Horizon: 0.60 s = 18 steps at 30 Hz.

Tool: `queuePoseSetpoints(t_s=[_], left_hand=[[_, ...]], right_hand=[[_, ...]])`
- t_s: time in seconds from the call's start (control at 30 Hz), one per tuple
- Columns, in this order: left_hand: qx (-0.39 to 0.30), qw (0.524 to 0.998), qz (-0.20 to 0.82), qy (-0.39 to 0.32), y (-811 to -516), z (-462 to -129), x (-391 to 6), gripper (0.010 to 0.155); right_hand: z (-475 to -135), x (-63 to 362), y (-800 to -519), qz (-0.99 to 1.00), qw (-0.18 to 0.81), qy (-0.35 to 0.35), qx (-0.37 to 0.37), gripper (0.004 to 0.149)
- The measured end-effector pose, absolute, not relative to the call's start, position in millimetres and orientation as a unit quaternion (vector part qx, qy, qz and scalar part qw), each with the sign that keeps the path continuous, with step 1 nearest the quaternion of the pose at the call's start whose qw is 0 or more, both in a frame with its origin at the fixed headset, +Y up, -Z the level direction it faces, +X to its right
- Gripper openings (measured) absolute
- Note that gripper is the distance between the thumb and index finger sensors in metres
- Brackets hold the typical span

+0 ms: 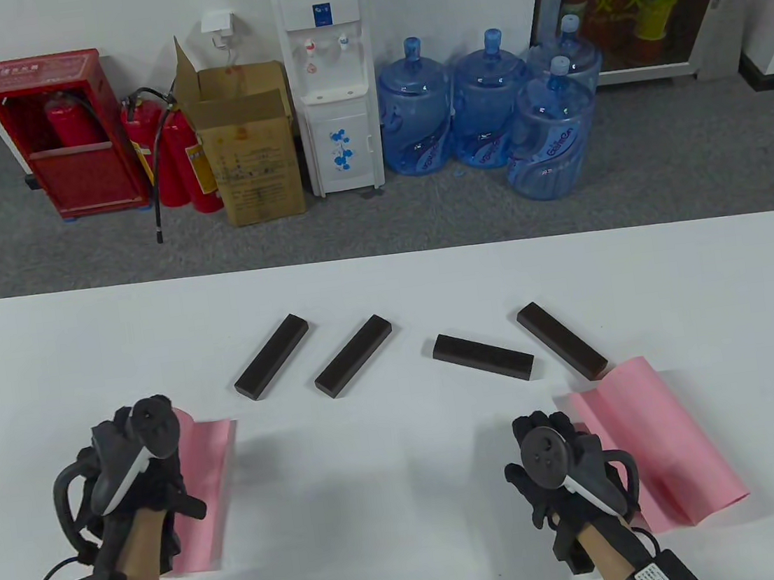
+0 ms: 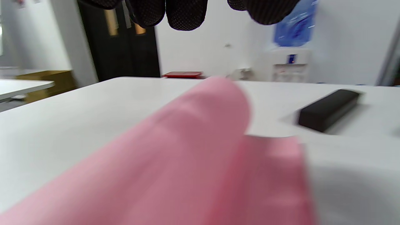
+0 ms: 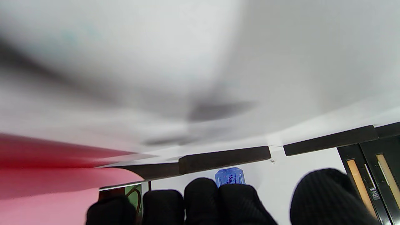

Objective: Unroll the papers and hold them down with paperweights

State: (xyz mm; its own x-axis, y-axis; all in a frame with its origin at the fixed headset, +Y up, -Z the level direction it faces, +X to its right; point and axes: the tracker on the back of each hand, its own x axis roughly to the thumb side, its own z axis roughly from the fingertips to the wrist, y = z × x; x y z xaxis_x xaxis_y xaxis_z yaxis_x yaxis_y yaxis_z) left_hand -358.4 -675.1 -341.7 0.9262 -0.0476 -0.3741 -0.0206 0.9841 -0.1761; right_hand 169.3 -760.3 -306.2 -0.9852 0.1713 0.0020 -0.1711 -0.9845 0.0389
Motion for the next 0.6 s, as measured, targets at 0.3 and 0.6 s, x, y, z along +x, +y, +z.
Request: queuePoseSetpoints(t_s=[0.3,0.6], left_hand=[[-0.149,0.947,0.04,0.283,-723,-329,-416,0.063],[-0.22,0.945,0.115,0.214,-747,-331,-376,0.08]], right_hand=[[-306,169,-761,0.996,0.085,0.024,0.004,0.076],[-306,167,-761,0.996,0.079,0.028,0.01,0.076]])
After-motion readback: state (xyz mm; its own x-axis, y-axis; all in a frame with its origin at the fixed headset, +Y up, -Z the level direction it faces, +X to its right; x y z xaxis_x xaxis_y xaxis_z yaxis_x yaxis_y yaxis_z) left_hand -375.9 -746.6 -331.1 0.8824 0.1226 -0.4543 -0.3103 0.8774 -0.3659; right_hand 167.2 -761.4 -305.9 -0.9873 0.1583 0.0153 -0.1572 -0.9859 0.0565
